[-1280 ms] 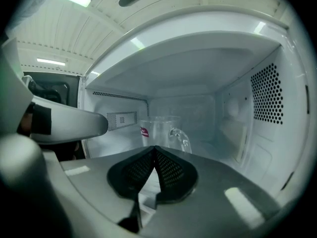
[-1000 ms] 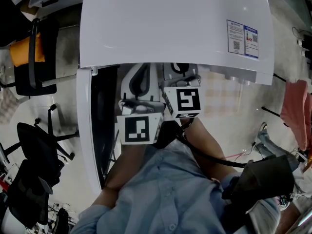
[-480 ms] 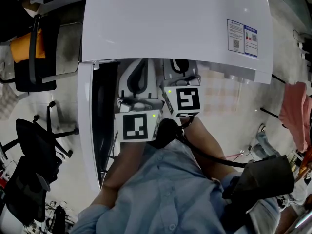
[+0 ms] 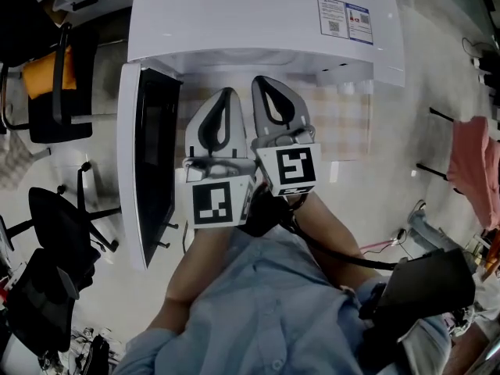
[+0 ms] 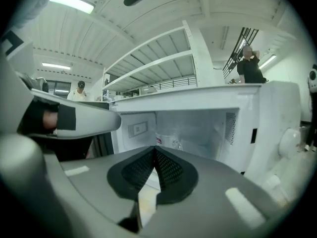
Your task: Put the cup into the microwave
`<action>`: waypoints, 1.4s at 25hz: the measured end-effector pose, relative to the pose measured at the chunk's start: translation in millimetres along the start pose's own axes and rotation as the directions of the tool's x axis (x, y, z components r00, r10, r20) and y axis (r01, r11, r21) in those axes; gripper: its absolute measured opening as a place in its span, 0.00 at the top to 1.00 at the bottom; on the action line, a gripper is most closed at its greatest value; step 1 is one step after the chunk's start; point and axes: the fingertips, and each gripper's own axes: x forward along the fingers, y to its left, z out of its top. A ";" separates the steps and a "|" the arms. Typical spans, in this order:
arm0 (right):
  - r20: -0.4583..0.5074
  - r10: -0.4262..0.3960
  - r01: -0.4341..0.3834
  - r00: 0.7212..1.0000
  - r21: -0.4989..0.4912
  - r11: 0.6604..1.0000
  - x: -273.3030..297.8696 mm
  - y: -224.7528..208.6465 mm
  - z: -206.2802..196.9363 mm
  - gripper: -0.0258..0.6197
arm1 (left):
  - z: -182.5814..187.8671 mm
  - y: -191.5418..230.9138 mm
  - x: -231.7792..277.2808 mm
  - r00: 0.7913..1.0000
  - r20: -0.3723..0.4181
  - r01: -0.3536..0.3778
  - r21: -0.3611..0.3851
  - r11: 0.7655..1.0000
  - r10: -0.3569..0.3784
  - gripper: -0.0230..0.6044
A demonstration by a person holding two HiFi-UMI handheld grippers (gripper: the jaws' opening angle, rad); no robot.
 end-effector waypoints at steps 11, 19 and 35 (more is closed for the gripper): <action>0.115 0.044 -0.045 0.992 0.005 0.999 -121.7 29.3 80.5 0.96 | 76.1 -64.8 -90.7 0.993 0.121 -0.015 0.075 0.997 0.006 0.95; 0.200 0.059 -0.061 0.978 0.005 0.998 -194.5 43.5 135.5 0.96 | 126.9 -109.8 -146.4 0.980 0.195 0.000 0.124 0.992 -0.024 0.95; 0.274 0.044 -0.034 0.961 -0.039 0.999 -242.9 44.5 169.3 0.96 | 154.8 -144.8 -181.5 0.967 0.246 0.019 0.189 0.982 -0.066 0.95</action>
